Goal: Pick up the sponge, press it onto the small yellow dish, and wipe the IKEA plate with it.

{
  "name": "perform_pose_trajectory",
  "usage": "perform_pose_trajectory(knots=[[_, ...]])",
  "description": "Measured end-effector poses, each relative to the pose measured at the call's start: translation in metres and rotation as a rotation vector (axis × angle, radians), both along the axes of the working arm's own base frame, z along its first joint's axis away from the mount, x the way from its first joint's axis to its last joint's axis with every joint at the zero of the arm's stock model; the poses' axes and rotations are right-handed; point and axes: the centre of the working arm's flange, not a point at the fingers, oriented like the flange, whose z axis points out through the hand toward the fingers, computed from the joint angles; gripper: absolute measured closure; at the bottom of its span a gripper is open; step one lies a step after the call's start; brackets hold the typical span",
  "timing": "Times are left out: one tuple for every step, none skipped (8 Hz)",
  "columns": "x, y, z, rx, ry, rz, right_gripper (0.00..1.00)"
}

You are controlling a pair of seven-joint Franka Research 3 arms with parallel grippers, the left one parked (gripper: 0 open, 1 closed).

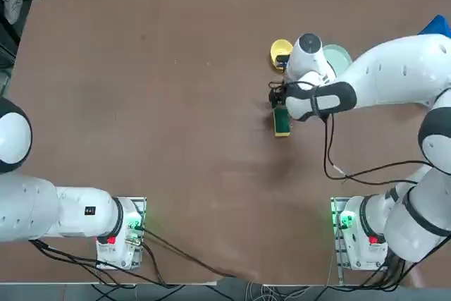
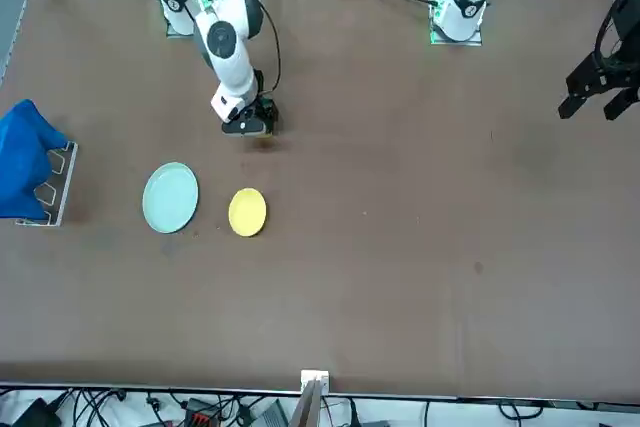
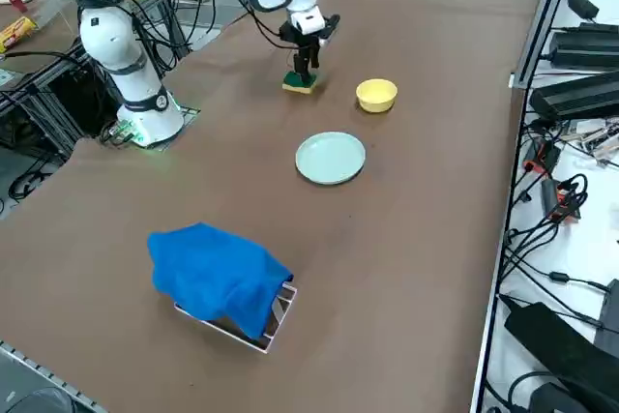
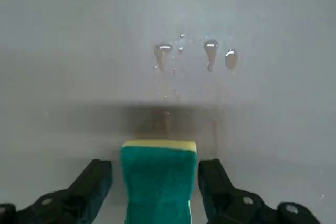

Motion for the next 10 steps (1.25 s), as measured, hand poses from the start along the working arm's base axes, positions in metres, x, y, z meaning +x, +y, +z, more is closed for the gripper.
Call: perform_pose_trajectory(knots=[[-0.004,0.001,-0.002,-0.003,0.004,0.006,0.0],[-0.008,0.002,-0.004,-0.008,0.009,0.013,0.0],[-0.013,0.003,-0.007,-0.013,0.016,0.021,0.0],[-0.016,0.003,-0.01,-0.018,0.021,0.026,0.0],[-0.019,0.003,-0.012,-0.021,0.025,0.029,0.0],[-0.02,0.003,-0.014,-0.025,0.029,0.031,0.0],[-0.021,0.002,-0.016,-0.029,0.033,0.031,0.0],[-0.022,0.001,-0.019,-0.033,0.038,0.032,0.0],[-0.024,0.001,-0.023,-0.038,0.043,0.035,0.0],[-0.026,0.003,-0.025,-0.042,0.047,0.039,0.0]])
